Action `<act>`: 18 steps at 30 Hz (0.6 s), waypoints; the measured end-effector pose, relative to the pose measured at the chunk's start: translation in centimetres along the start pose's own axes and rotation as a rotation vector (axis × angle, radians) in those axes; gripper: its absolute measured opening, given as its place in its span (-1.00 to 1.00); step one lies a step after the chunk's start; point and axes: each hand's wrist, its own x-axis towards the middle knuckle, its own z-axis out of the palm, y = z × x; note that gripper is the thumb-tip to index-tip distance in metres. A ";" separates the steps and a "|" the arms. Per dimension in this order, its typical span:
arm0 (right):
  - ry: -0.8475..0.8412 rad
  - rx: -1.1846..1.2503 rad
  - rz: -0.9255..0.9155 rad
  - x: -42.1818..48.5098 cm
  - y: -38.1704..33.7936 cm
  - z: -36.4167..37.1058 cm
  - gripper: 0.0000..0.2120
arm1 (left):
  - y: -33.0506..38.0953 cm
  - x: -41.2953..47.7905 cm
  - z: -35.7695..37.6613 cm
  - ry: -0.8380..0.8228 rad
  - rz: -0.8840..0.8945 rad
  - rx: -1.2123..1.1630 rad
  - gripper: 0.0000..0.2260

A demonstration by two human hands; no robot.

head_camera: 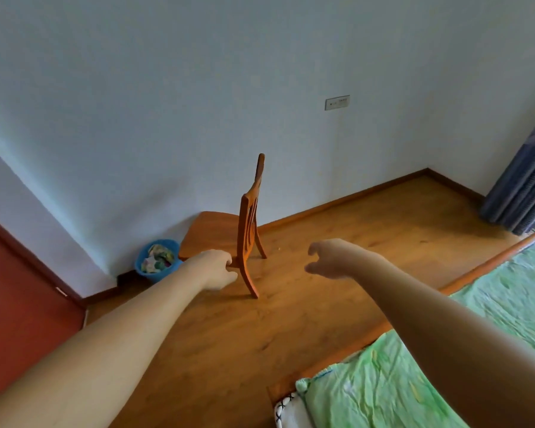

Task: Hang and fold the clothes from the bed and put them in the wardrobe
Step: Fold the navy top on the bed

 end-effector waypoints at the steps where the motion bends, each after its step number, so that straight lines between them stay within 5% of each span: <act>1: -0.008 0.000 0.005 1.4 -0.1 -0.3 -0.50 | -0.3 1.5 -0.5 -0.004 0.005 0.002 -0.52; 18: 0.057 0.113 0.349 24.0 1.7 -4.5 -0.47 | -2.5 32.3 -9.4 -0.045 0.374 0.110 -0.56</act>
